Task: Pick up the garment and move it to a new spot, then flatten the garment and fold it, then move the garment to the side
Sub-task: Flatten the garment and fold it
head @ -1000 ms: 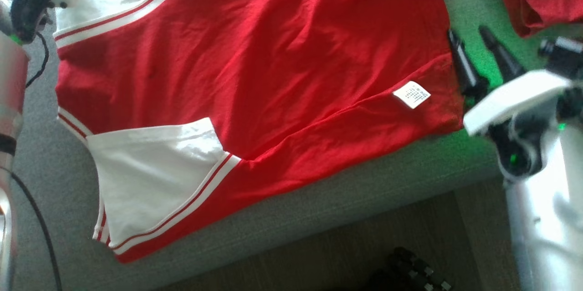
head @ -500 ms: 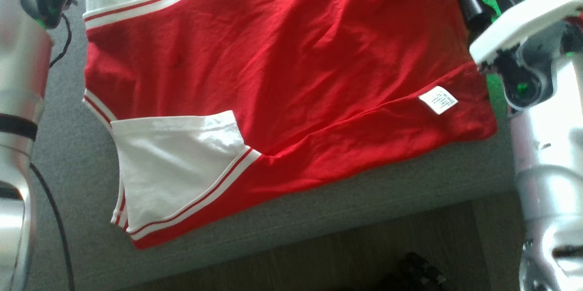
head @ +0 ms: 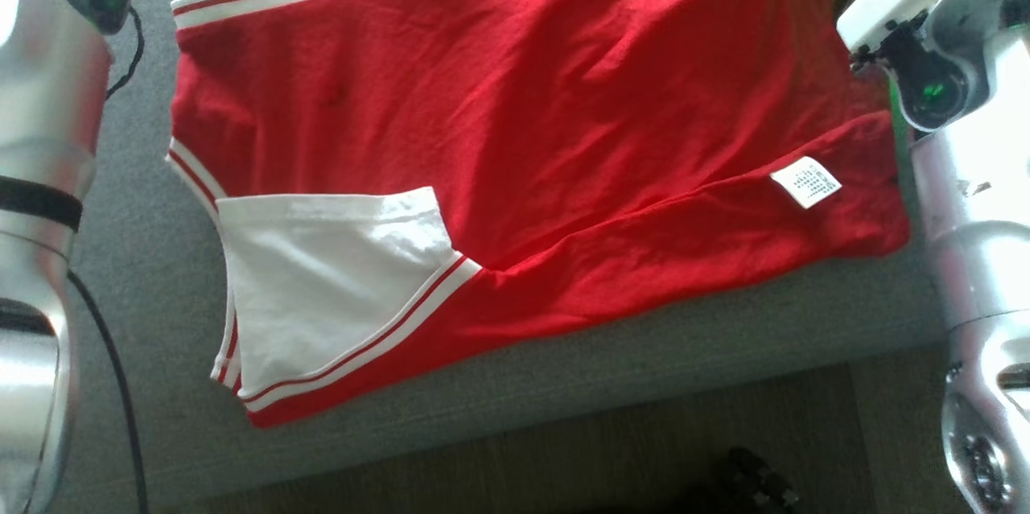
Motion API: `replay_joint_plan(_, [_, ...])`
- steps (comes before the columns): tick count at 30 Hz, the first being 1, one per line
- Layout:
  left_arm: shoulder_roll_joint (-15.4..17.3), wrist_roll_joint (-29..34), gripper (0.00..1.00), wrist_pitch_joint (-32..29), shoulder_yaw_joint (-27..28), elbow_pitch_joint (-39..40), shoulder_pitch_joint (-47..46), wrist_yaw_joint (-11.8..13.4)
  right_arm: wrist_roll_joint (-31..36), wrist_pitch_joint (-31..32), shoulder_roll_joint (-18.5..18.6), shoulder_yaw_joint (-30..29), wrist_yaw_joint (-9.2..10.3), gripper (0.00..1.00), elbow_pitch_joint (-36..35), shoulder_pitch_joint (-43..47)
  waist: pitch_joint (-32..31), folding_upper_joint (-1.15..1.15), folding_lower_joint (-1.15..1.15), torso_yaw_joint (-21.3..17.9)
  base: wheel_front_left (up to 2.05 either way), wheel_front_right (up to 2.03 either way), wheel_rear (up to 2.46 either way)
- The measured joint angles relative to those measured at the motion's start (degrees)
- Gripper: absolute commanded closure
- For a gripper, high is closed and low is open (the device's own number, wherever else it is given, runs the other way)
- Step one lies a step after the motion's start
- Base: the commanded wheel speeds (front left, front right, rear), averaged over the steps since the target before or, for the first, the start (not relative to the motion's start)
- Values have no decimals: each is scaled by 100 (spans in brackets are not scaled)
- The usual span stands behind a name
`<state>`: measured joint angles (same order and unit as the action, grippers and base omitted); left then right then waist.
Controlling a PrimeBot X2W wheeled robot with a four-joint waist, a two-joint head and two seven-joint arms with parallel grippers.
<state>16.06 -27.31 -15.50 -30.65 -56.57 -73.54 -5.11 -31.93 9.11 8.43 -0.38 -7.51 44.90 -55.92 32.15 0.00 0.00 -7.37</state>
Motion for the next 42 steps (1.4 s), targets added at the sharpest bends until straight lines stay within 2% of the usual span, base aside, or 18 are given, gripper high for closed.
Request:
replay_joint_plan(3, [0,0,100,41,-12,-92,-32,-5,-119,-26,78,107,0,96,43,-46,-9,0,0,8,0,0,0])
replay_joint_plan(4, [0,0,100,47,-18,-112,-53,-48,-154,-59,100,136,0,100,76,-62,-14,0,0,10,0,0,0])
replay_joint_plan(11, [-4,10,100,344,-56,-154,-98,-96,-350,-257,256,330,1,100,178,-132,-42,0,0,15,0,0,0])
replay_joint_plan(18, [55,125,100,1132,-67,-145,-352,-91,-456,-417,446,470,0,100,254,-487,-75,0,0,43,0,0,0])
replay_joint_plan(23, [78,207,100,1890,-46,-86,-631,10,-555,-549,620,500,0,100,261,-783,-102,0,0,112,0,0,0])
replay_joint_plan(27, [51,142,100,2261,-11,-98,-651,-1,-643,-566,736,564,0,100,287,-861,-172,0,0,180,0,0,0])
replay_joint_plan(30, [34,30,100,2461,-19,-36,-586,-107,-714,-524,799,701,0,100,255,-814,-245,0,0,221,0,0,0])
replay_joint_plan(35, [76,-182,100,2672,-40,393,-35,-197,-864,-400,1018,923,0,100,78,-479,-386,0,0,311,0,0,0])
replay_joint_plan(39, [234,-448,100,2675,-43,932,627,-201,-1045,-293,1176,988,0,100,-132,-19,-541,0,-1,383,0,0,0])
replay_joint_plan(41, [327,-645,100,2638,-38,1291,999,-201,-1085,-240,1240,1002,0,100,-255,174,-626,0,-1,410,0,0,0])
replay_joint_plan(42, [456,-822,100,2531,-37,1750,1409,-201,-1105,-171,1277,1022,0,100,-371,325,-706,0,-1,417,0,0,0])
